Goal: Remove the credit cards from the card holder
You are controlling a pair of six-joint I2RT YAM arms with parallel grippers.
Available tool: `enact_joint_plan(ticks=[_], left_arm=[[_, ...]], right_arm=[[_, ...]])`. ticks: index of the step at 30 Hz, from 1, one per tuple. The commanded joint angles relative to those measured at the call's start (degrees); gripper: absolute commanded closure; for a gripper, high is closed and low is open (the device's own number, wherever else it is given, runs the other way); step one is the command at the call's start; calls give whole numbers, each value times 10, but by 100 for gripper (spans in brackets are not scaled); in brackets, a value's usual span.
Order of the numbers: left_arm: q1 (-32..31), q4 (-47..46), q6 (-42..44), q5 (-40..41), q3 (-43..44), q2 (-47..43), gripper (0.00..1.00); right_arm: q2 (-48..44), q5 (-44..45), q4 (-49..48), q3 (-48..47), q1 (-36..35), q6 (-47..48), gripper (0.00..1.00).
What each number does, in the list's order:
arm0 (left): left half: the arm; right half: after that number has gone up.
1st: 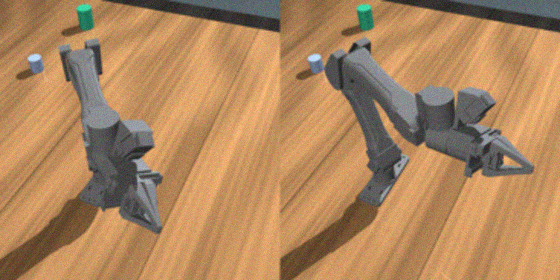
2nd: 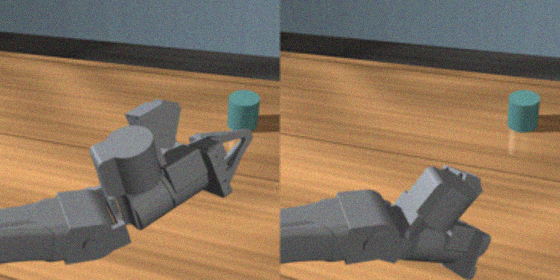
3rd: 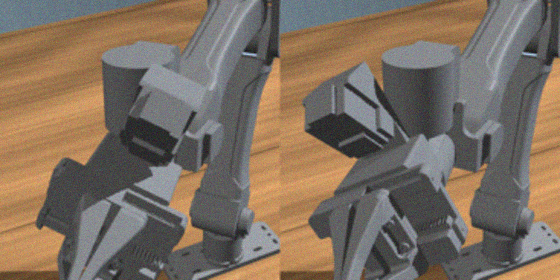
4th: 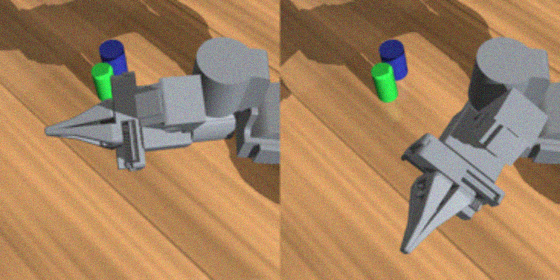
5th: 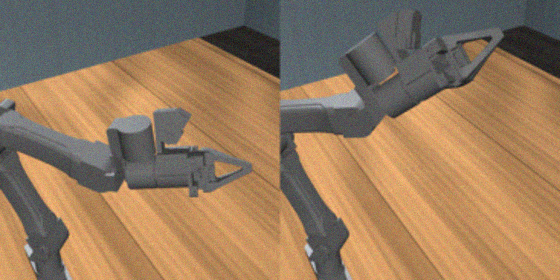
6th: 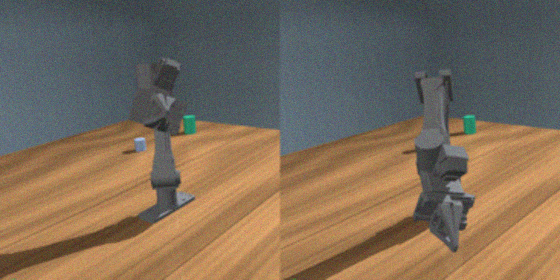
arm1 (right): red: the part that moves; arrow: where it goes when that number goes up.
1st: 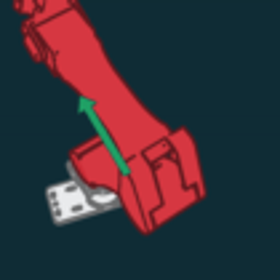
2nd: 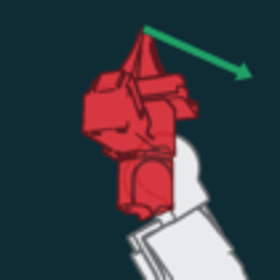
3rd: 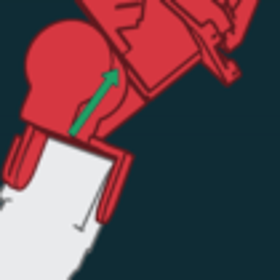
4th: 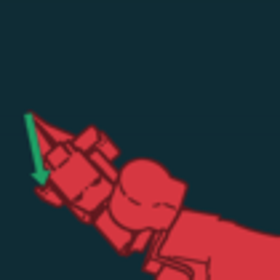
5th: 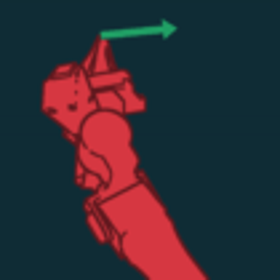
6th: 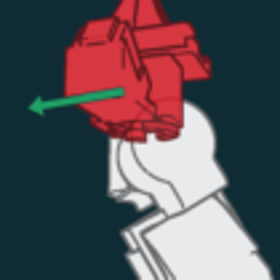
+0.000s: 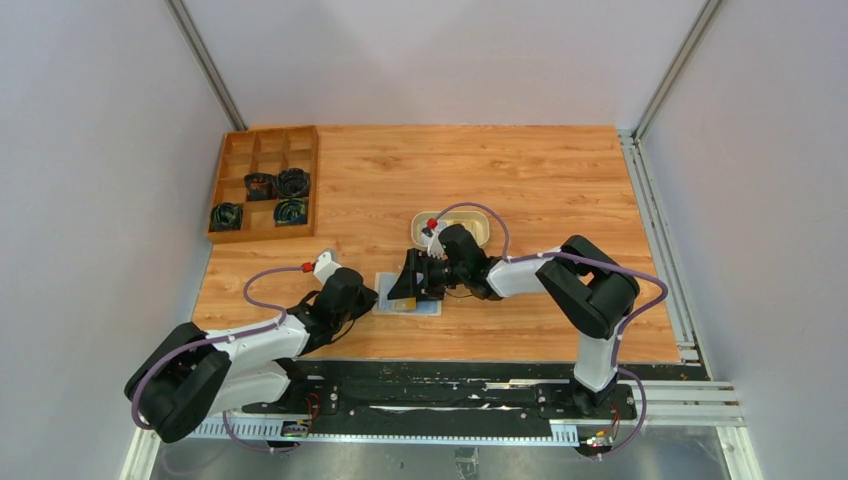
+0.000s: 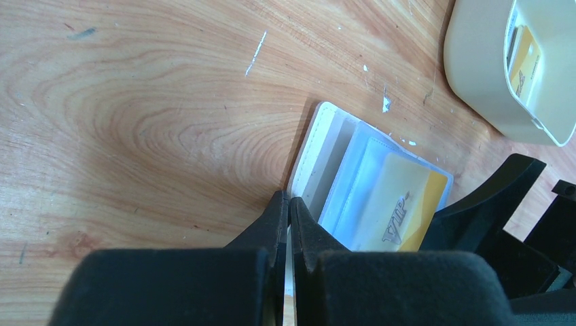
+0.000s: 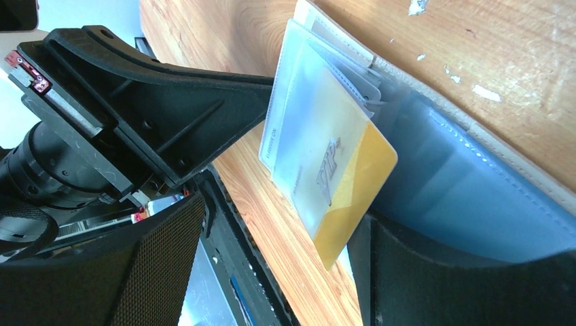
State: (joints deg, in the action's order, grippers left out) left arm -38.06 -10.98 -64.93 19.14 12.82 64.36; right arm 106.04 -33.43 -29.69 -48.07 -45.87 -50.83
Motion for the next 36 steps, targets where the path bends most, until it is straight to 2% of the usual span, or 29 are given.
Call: enact_joint_plan(ticks=[1, 9, 17, 22, 25, 30, 36], left_arm=[[-3, 45, 13, 8, 1, 11, 100], [-3, 44, 14, 6, 5, 20, 100], [-3, 44, 14, 2, 6, 25, 100], [-3, 44, 14, 2, 5, 24, 100], [-3, 44, 13, 1, 6, 25, 100], [-3, 44, 14, 2, 5, 23, 100], [-3, 45, 13, 4, 2, 17, 100]], right_arm=[[1, 34, 110, 6, 16, 53, 21], [-13, 49, 136, 27, 35, 74, 27], [5, 33, 106, 35, 37, 60, 67], [2, 29, 99, 39, 40, 61, 84], [1, 24, 94, 43, 43, 58, 100], [-19, 11, 91, 54, 57, 57, 100], [-72, -7, 140, 60, 93, 88, 100]])
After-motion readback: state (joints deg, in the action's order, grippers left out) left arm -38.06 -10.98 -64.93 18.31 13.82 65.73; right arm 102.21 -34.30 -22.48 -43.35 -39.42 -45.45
